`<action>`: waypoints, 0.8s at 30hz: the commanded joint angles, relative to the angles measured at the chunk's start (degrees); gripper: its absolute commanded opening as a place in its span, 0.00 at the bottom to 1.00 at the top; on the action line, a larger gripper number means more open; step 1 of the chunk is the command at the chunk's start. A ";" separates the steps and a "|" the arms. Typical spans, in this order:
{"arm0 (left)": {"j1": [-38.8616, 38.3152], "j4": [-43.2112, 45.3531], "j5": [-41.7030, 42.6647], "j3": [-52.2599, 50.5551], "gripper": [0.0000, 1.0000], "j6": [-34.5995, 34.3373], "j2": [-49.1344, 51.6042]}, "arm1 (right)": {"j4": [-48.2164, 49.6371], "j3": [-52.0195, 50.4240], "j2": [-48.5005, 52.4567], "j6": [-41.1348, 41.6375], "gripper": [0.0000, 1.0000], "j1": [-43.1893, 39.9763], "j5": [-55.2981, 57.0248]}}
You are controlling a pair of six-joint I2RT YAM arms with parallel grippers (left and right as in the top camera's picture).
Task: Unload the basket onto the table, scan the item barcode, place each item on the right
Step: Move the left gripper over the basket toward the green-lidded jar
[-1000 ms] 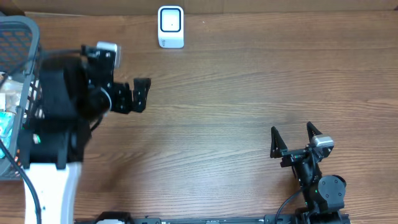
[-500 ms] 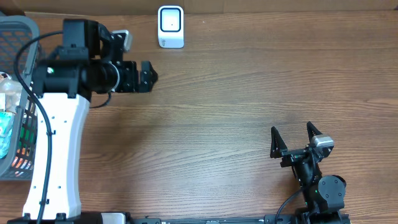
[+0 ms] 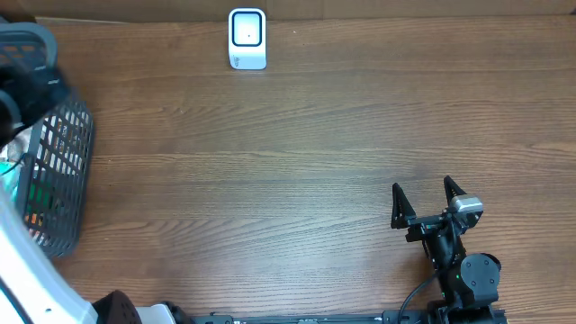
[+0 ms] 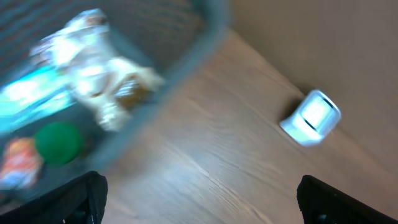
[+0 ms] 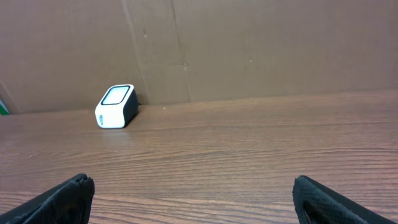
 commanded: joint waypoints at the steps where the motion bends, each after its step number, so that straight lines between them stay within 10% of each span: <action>1: 7.54 -0.85 -1.27 -0.09 0.99 -4.35 1.11 | 0.39 -0.59 -0.68 0.17 1.00 -0.15 0.57; 24: 18.16 -7.91 -10.67 -1.70 0.99 -4.63 23.02 | 0.39 -0.59 -0.68 0.17 1.00 -0.15 0.55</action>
